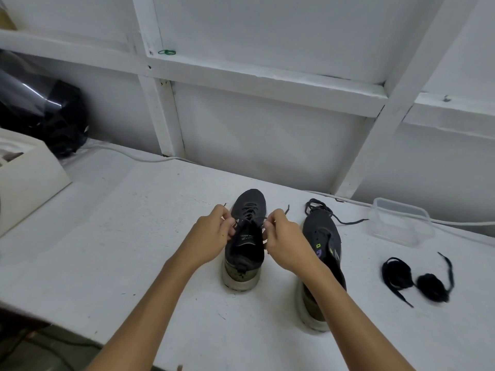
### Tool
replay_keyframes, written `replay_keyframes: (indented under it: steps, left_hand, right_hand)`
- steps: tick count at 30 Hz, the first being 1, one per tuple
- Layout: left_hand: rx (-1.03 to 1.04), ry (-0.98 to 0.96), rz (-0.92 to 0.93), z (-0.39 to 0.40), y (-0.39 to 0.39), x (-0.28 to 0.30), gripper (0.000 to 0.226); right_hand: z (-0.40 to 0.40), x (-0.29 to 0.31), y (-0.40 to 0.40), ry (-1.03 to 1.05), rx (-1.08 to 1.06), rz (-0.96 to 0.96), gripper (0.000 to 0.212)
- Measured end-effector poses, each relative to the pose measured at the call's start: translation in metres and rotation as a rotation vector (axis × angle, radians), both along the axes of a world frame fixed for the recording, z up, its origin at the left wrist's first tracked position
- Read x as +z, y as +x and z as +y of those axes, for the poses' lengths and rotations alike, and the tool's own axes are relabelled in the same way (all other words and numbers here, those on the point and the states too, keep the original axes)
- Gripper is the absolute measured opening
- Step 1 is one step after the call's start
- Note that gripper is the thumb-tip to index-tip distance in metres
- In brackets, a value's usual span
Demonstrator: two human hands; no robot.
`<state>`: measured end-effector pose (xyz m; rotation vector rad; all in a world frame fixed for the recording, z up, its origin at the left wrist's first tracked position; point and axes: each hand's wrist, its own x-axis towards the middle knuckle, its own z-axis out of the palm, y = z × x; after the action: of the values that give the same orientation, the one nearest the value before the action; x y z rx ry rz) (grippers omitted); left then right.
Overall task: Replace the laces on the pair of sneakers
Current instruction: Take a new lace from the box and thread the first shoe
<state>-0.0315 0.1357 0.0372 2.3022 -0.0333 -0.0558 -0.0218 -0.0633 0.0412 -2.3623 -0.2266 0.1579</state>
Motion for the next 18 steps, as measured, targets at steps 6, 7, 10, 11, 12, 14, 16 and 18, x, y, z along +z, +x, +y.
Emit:
replay_keyframes:
  steps: [6,7,10,11,12,14,16,18]
  left_hand:
    - [-0.047,0.013,-0.007,-0.002,-0.001,-0.001,0.007]
    - [-0.056,0.019,-0.016,-0.002,0.0,-0.001,0.006]
    - [-0.087,0.083,-0.027,-0.004,0.001,-0.001,0.005]
    - [-0.077,0.057,-0.003,-0.004,0.001,0.001,0.008]
    - [-0.049,-0.024,0.047,-0.003,0.001,0.004,0.011]
    - [0.025,-0.272,0.19,0.002,-0.001,0.011,0.017]
    - [0.07,-0.47,0.293,0.009,-0.001,0.013,0.022]
    - [0.099,-0.523,0.337,0.013,0.0,0.009,0.024]
  right_hand:
    - [-0.003,0.003,0.001,0.008,0.062,0.01,0.009]
    - [-0.002,0.004,0.001,-0.018,0.091,-0.021,0.013]
    - [-0.001,-0.001,0.004,-0.041,0.104,-0.069,0.004]
    - [-0.001,-0.002,0.004,-0.042,0.081,-0.046,0.007]
    - [-0.002,-0.004,0.005,-0.023,0.048,-0.004,0.011]
    - [-0.004,-0.004,0.006,0.134,-0.051,0.129,0.015]
    - [-0.005,-0.003,0.005,0.348,-0.153,0.286,0.018]
    - [-0.006,0.001,0.004,0.394,-0.176,0.335,0.018]
